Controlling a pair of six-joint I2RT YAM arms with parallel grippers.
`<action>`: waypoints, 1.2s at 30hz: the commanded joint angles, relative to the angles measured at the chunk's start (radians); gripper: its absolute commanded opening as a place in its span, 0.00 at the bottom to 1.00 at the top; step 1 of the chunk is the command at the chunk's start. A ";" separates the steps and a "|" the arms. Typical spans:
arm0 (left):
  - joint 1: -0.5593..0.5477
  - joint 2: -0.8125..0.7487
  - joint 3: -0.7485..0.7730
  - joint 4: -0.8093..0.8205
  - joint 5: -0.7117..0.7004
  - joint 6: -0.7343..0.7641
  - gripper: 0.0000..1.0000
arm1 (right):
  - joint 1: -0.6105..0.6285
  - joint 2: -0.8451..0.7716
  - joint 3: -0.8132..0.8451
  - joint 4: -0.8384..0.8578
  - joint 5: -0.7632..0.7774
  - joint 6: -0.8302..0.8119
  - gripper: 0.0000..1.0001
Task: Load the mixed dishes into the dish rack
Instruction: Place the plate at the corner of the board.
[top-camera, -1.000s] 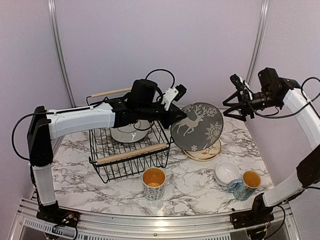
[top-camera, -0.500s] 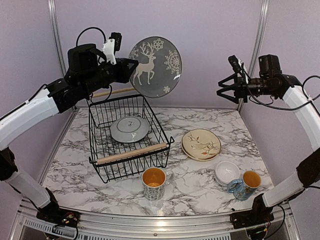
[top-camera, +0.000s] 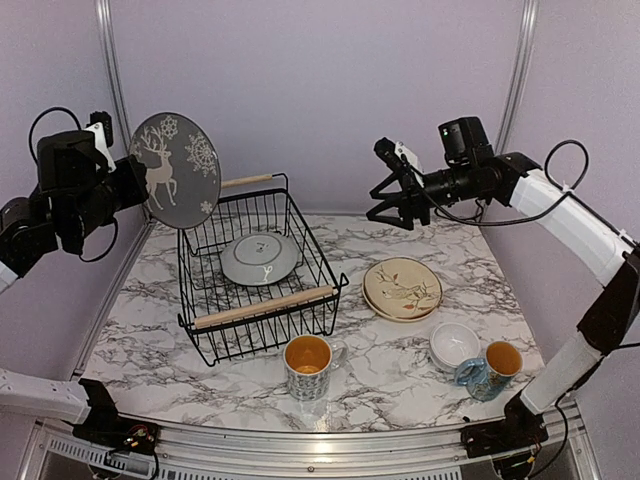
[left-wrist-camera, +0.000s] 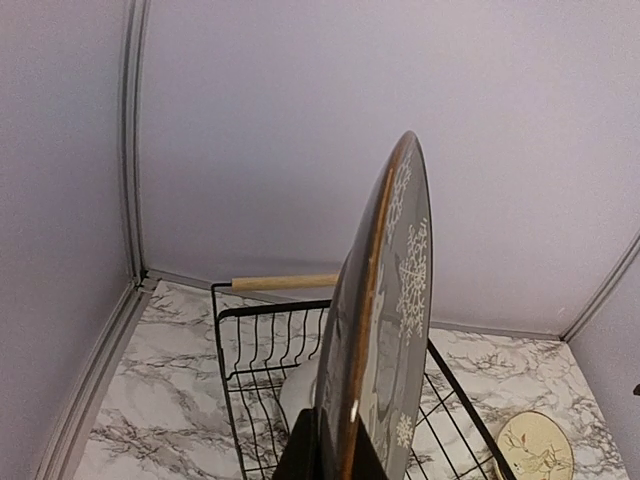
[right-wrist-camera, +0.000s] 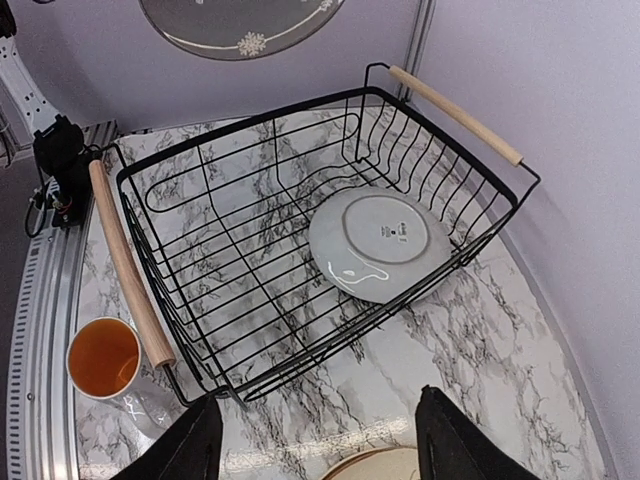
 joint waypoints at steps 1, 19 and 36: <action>0.003 -0.099 0.019 -0.139 -0.247 -0.139 0.00 | 0.098 0.087 0.050 0.034 0.116 -0.009 0.64; 0.216 -0.096 -0.307 -0.376 -0.200 -0.403 0.00 | 0.274 0.401 0.330 -0.012 0.179 0.019 0.61; 0.535 -0.220 -0.713 0.069 0.253 -0.392 0.00 | 0.274 0.351 0.172 0.051 0.135 0.041 0.60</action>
